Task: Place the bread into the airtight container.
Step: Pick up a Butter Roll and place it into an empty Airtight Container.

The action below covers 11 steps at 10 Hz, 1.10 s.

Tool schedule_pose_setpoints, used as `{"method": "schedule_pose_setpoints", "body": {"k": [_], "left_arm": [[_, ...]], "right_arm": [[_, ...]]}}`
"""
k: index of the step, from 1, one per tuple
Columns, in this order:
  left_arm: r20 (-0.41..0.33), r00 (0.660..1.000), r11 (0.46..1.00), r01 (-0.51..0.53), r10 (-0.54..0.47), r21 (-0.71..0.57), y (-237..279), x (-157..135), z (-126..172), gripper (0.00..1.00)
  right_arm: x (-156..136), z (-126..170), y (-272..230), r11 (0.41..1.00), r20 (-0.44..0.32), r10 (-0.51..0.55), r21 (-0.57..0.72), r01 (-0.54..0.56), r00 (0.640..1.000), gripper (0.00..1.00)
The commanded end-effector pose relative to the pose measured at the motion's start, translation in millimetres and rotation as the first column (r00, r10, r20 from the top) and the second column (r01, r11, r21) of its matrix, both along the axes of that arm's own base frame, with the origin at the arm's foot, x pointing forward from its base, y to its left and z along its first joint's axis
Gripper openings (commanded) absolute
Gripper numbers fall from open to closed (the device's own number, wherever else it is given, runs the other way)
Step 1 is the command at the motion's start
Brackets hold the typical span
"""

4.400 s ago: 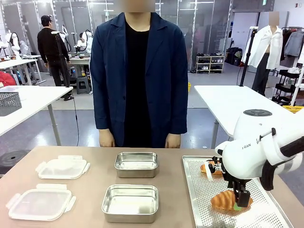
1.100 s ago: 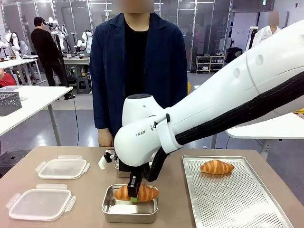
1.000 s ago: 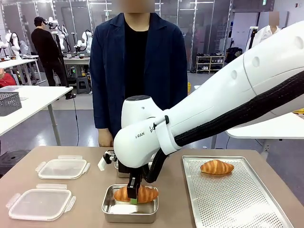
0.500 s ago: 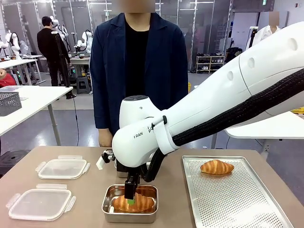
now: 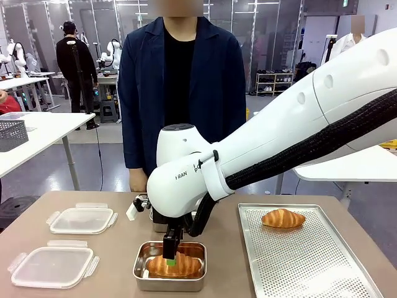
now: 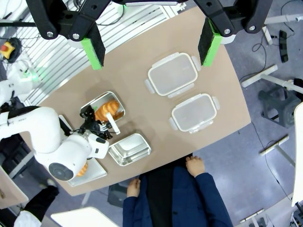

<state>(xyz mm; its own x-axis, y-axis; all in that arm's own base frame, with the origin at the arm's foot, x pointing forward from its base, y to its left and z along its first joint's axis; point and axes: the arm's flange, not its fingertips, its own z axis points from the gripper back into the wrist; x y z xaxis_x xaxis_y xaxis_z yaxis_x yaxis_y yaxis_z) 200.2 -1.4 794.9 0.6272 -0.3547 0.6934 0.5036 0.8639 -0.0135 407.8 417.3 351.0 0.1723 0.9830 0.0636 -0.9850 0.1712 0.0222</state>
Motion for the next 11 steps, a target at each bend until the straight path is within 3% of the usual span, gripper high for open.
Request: {"method": "schedule_pose_setpoints", "body": {"k": [1, 10, 11], "left_arm": [[0.001, 1.0, 1.0, 0.011, -0.011, 0.006, 0.1, 0.1, 0.4, 1.0], [0.001, 1.0, 1.0, 0.011, -0.011, 0.006, 0.1, 0.1, 0.4, 1.0], [0.001, 1.0, 1.0, 0.011, -0.011, 0.006, 0.1, 0.1, 0.4, 1.0]], "right_arm": [[-0.6, -0.2, 0.4, 1.0, 0.001, 0.001, -0.001, -0.001, 1.0, 1.0], [-0.4, 0.0, 0.3, 1.0, 0.0, 0.001, 0.0, -0.001, 1.0, 1.0], [-9.2, 33.9, -12.4, 0.999, 0.046, -0.007, -0.032, 0.008, 0.999, 1.0]]}}
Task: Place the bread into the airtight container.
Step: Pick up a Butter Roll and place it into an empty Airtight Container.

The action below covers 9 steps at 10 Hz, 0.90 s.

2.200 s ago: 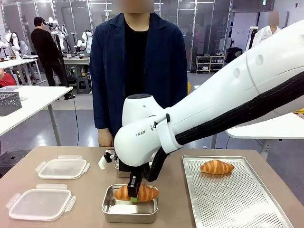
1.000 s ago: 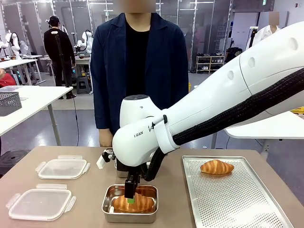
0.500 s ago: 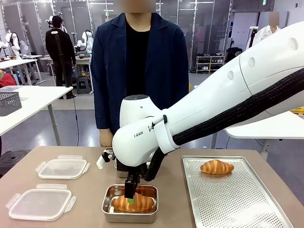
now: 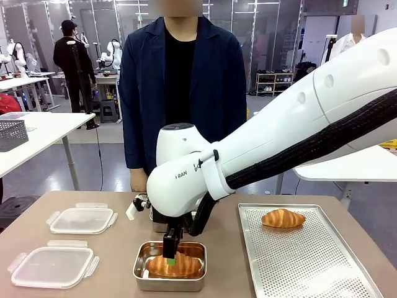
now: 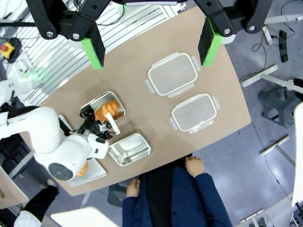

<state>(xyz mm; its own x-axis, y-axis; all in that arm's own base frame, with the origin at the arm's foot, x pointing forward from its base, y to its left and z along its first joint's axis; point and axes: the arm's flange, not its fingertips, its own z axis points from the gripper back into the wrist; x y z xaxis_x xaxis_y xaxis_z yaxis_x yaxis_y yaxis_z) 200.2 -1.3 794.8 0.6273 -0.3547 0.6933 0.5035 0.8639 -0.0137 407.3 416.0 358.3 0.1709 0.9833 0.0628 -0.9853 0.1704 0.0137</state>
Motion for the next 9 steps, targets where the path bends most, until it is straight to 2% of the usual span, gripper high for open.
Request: {"method": "schedule_pose_setpoints", "body": {"k": [1, 3, 4, 5, 7, 9], "left_arm": [[0.002, 1.0, 1.0, 0.011, -0.011, 0.006, 0.0, 0.0, 0.4, 1.0], [0.002, 1.0, 1.0, 0.011, -0.011, 0.006, 0.0, 0.0, 0.4, 1.0], [0.002, 1.0, 1.0, 0.011, -0.011, 0.006, 0.0, 0.0, 0.4, 1.0], [0.002, 1.0, 1.0, 0.011, -0.011, 0.006, 0.0, 0.0, 0.4, 1.0], [0.002, 1.0, 1.0, 0.011, -0.011, 0.006, 0.0, 0.0, 0.4, 1.0], [0.002, 1.0, 1.0, 0.011, -0.011, 0.006, 0.0, 0.0, 0.4, 1.0]], "right_arm": [[-14.7, 60.6, -26.6, 0.999, 0.064, -0.031, -0.019, 0.032, 0.997, 1.0], [-21.1, 118.4, -70.0, 0.994, 0.067, -0.106, -0.009, 0.106, 0.992, 1.0], [-23.2, 138.1, -95.5, 0.991, 0.059, -0.133, 0.012, 0.132, 0.989, 1.0], [-26.3, 156.5, -124.8, 0.982, 0.088, -0.189, 0.035, 0.187, 0.978, 1.0], [-40.2, 189.2, -195.1, 0.939, 0.114, -0.342, 0.084, 0.334, 0.933, 1.0], [-46.4, 203.4, -257.9, 0.874, 0.142, -0.483, 0.129, 0.468, 0.864, 1.0]]}}
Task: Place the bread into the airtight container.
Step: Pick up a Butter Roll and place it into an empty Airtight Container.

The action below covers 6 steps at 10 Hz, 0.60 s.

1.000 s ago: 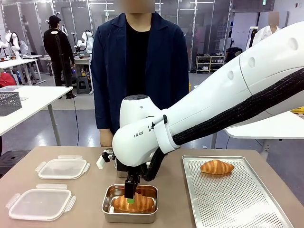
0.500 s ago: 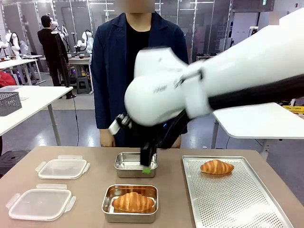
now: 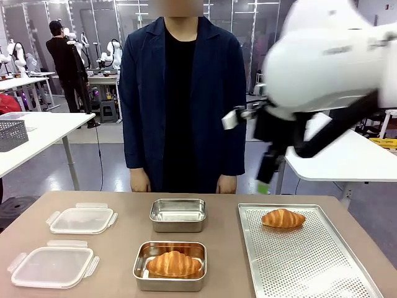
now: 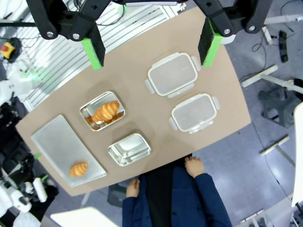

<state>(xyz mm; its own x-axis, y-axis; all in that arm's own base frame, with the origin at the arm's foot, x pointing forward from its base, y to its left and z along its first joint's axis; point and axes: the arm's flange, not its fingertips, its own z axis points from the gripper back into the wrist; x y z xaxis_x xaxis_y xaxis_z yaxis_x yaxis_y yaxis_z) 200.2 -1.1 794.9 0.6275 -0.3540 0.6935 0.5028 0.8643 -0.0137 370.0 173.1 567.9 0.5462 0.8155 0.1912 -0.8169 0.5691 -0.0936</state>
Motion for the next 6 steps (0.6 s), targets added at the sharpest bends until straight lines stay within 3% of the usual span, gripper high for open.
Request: {"method": "schedule_pose_setpoints", "body": {"k": [1, 2, 3, 4, 6], "left_arm": [[0.001, 1.0, 1.0, 0.012, -0.012, 0.006, -0.2, 0.1, 0.4, 1.0], [0.001, 1.0, 1.0, 0.012, -0.012, 0.006, -0.2, 0.1, 0.4, 1.0], [0.001, 1.0, 1.0, 0.012, -0.012, 0.006, -0.2, 0.1, 0.4, 1.0], [0.001, 1.0, 1.0, 0.012, -0.012, 0.006, -0.2, 0.1, 0.4, 1.0], [0.001, 1.0, 1.0, 0.012, -0.012, 0.006, -0.2, 0.1, 0.4, 1.0]], "right_arm": [[-3.4, -10.7, -40.4, 0.996, 0.045, -0.086, 0.024, 0.085, 0.995, 1.0], [3.6, -20.8, -66.8, 0.995, 0.042, -0.096, 0.002, 0.096, 0.995, 1.0], [6.8, -30.5, -84.7, 0.997, 0.078, 0.053, -0.057, -0.049, 0.996, 1.0], [12.3, -41.5, -101.5, 0.988, 0.085, 0.132, -0.094, -0.124, 0.988, 1.0], [15.6, -61.4, -120.8, 0.986, 0.08, 0.155, -0.073, -0.149, 0.985, 1.0]]}}
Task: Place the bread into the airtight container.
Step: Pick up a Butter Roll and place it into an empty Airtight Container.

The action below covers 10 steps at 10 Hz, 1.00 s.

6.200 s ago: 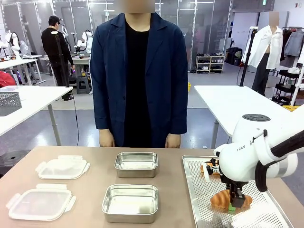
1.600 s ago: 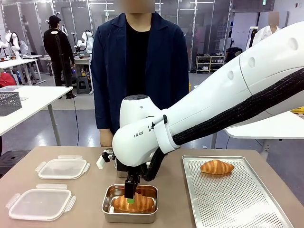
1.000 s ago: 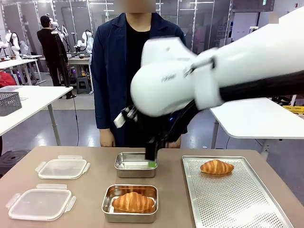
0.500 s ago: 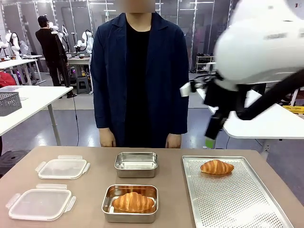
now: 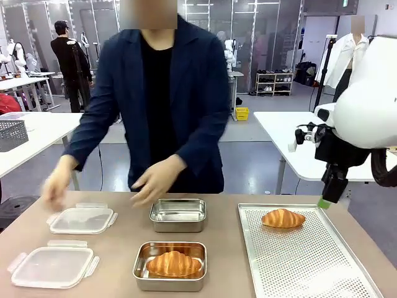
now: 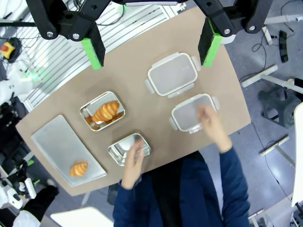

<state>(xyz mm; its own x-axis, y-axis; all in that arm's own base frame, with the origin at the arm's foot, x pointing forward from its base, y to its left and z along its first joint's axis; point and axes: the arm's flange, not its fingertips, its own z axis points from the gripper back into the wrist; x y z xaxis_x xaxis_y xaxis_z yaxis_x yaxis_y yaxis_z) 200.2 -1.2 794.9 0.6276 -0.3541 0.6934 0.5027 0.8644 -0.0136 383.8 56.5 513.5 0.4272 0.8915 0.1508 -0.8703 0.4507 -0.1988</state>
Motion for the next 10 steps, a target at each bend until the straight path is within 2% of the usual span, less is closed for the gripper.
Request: {"method": "schedule_pose_setpoints", "body": {"k": [1, 3, 4, 5, 6, 8, 10], "left_arm": [[0.001, 1.0, 1.0, 0.012, -0.012, 0.006, -0.2, 0.1, 0.4, 1.0], [0.001, 1.0, 1.0, 0.012, -0.012, 0.006, -0.2, 0.1, 0.4, 1.0], [0.001, 1.0, 1.0, 0.012, -0.012, 0.006, -0.2, 0.1, 0.4, 1.0], [0.001, 1.0, 1.0, 0.012, -0.012, 0.006, -0.2, 0.1, 0.4, 1.0], [0.001, 1.0, 1.0, 0.012, -0.012, 0.006, -0.2, 0.1, 0.4, 1.0], [0.001, 1.0, 1.0, 0.012, -0.012, 0.006, -0.2, 0.1, 0.4, 1.0], [0.001, 1.0, 1.0, 0.012, -0.012, 0.006, -0.2, 0.1, 0.4, 1.0]], "right_arm": [[-3.1, 12.4, 9.9, 0.999, -0.005, -0.042, 0.005, 0.042, 0.999, 1.0], [-3.1, 12.4, 9.9, 0.999, -0.005, -0.042, 0.005, 0.042, 0.999, 1.0], [-0.8, 2.0, 1.4, 1.0, 0.001, -0.004, 0.001, 0.004, 1.0, 1.0], [43.7, -9.4, -9.6, 0.998, -0.029, 0.061, 0.016, -0.061, 0.998, 1.0], [83.4, -30.7, -13.6, 0.991, -0.007, 0.132, 0.027, -0.131, 0.991, 1.0], [125.5, -64.5, -3.0, 0.969, 0.046, 0.246, 0.024, -0.248, 0.968, 1.0], [151.8, -95.3, 7.4, 0.97, 0.01, 0.243, 0.003, -0.243, 0.97, 1.0]]}}
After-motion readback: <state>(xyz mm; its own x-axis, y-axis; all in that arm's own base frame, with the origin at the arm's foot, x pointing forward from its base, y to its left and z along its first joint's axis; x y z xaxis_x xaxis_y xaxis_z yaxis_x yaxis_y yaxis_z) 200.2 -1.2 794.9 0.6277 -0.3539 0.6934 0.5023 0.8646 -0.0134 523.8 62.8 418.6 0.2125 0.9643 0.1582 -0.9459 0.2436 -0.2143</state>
